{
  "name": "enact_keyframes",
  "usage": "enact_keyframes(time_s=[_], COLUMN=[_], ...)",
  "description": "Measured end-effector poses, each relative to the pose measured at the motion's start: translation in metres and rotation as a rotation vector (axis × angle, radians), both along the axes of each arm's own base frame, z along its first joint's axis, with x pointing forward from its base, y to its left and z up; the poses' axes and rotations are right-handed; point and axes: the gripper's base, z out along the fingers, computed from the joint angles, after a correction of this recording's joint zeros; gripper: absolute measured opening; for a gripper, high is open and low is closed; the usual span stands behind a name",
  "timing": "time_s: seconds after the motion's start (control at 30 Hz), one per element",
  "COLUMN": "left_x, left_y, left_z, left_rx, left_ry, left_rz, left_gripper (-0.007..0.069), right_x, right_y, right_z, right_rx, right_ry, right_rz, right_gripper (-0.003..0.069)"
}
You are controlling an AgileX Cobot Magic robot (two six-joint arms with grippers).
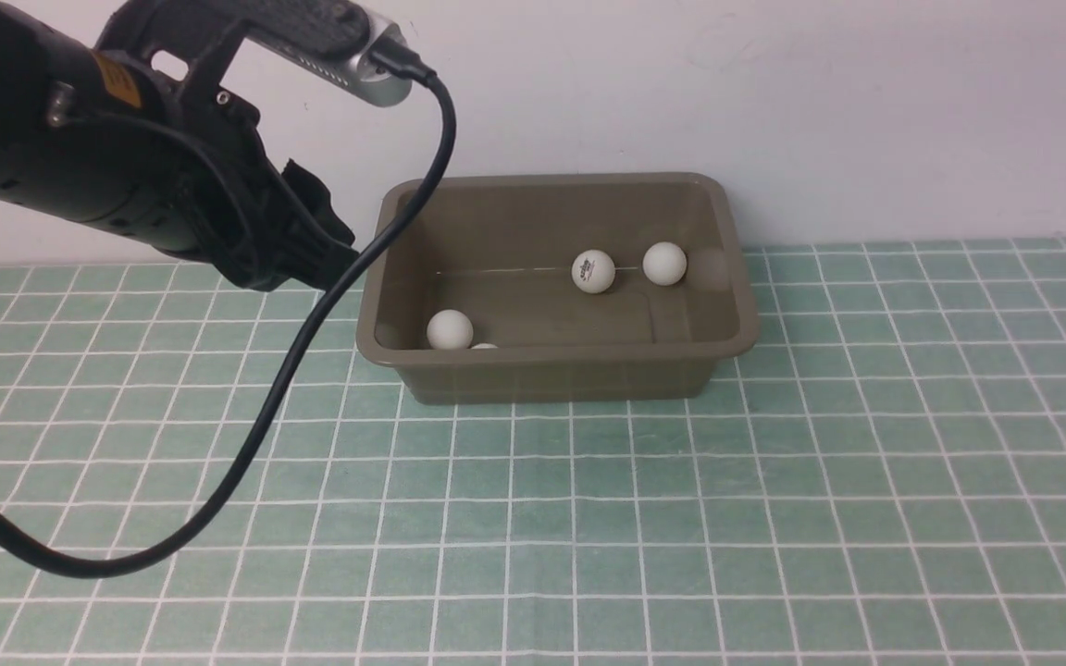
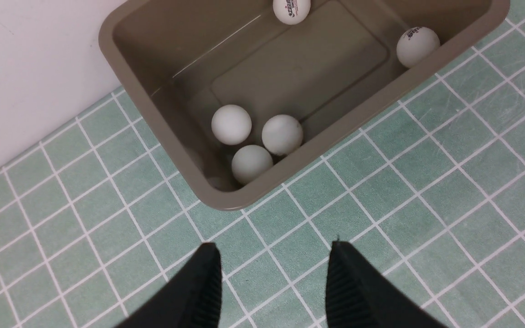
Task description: Put the table tennis balls in the box on the green coffee tablecloth.
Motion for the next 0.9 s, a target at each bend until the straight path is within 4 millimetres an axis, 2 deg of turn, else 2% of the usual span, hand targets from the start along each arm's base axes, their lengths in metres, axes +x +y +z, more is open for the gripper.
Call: enact_keyframes(time_s=[0.03, 0.07, 0.13, 0.23, 0.33, 0.43, 0.53, 0.6, 0.83, 0.9], left_x=[0.0, 0.0, 0.0, 0.0, 0.001, 0.001, 0.001, 0.001, 0.001, 0.001], left_y=[0.0, 0.0, -0.001, -0.001, -0.001, -0.002, -0.002, -0.002, -0.003, -0.003], left_z=[0.0, 0.0, 0.0, 0.001, 0.001, 0.002, 0.002, 0.002, 0.002, 0.002], left_rx=[-0.001, -0.004, -0.01, -0.013, -0.017, -0.019, -0.021, -0.023, -0.027, -0.027], left_ry=[-0.001, -0.001, 0.001, -0.003, -0.013, -0.019, -0.019, -0.018, -0.02, -0.022], left_rz=[0.0, -0.001, -0.004, -0.007, -0.007, -0.007, -0.007, -0.009, -0.02, -0.024], left_gripper=[0.0288, 0.0288, 0.0288, 0.0288, 0.0288, 0.0288, 0.0288, 0.0288, 0.0288, 0.0288], right_x=[-0.01, -0.031, -0.053, -0.091, -0.123, -0.156, -0.177, -0.191, -0.219, -0.224], right_y=[-0.006, -0.02, -0.029, -0.041, -0.046, -0.045, -0.044, -0.042, -0.039, -0.039], right_z=[0.008, 0.019, 0.029, 0.038, 0.038, 0.019, -0.002, -0.026, -0.093, -0.104], right_rx=[-0.015, -0.064, -0.101, -0.122, -0.115, -0.116, -0.091, -0.073, -0.092, -0.091], right_ry=[-0.01, -0.028, -0.05, -0.063, -0.057, -0.024, 0.013, 0.053, 0.134, 0.115], right_rz=[-0.001, -0.026, -0.048, -0.103, -0.147, -0.177, -0.191, -0.193, -0.184, -0.194], right_gripper=[0.0423, 0.0423, 0.0423, 0.0423, 0.0423, 0.0423, 0.0423, 0.0423, 0.0423, 0.0423])
